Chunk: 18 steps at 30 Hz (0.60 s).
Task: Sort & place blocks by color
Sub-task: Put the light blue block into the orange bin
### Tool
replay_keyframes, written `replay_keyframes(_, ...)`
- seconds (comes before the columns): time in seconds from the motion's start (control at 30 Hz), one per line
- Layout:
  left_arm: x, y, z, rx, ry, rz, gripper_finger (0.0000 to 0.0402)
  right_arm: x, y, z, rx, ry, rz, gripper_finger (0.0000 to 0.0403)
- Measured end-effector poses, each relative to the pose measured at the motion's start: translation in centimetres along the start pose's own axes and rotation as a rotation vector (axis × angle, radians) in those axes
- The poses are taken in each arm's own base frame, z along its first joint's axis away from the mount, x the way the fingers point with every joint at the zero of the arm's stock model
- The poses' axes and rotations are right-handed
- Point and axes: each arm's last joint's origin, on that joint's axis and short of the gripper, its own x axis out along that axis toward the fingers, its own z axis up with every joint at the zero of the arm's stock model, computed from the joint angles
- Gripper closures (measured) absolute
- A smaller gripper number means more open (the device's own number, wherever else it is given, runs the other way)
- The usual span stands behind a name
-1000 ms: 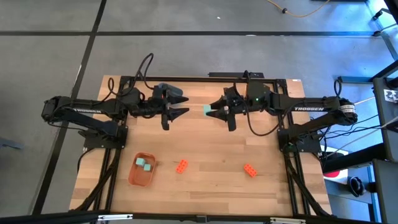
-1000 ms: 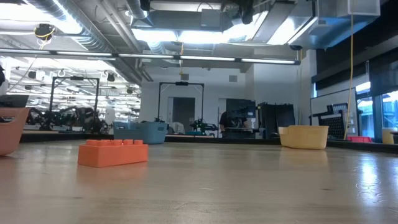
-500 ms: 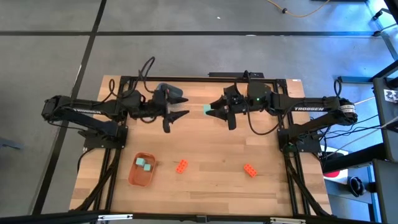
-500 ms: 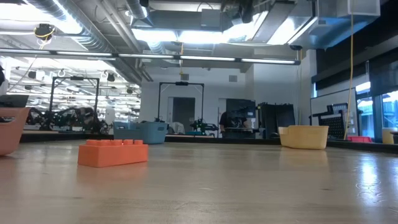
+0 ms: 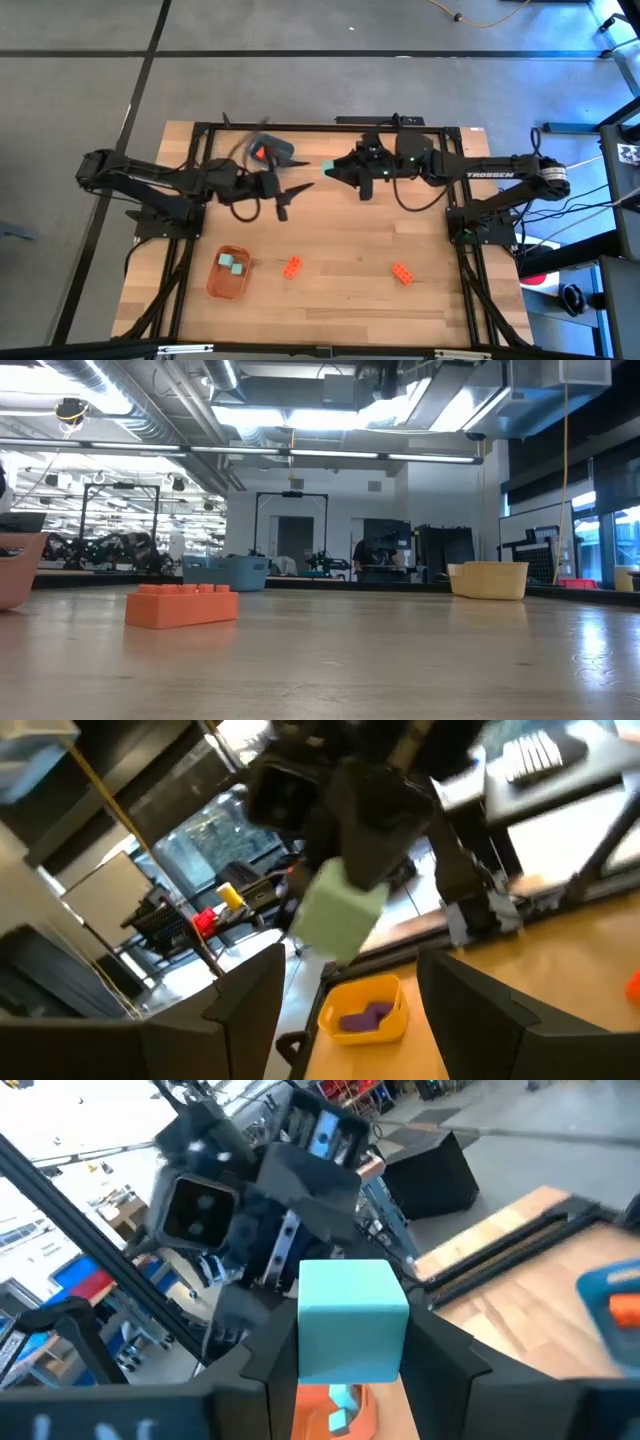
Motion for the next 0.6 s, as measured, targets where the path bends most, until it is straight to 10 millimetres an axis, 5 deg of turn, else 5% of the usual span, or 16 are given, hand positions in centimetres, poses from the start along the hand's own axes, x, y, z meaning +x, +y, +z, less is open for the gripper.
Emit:
replay_keyframes(0.27, 3.3, -0.6, 1.0, 0.125, 0.076, 0.022, 0.0181, 0.7, 0.0, -0.7, 0.027, 0.021, 0.015, 0.0266)
replay_keyframes(0.6, 3.9, -0.7, 1.5, 0.133, 0.029, -0.098, 0.0182, 0.7, 0.3, -0.9, 0.069, 0.066, 0.065, 0.0266)
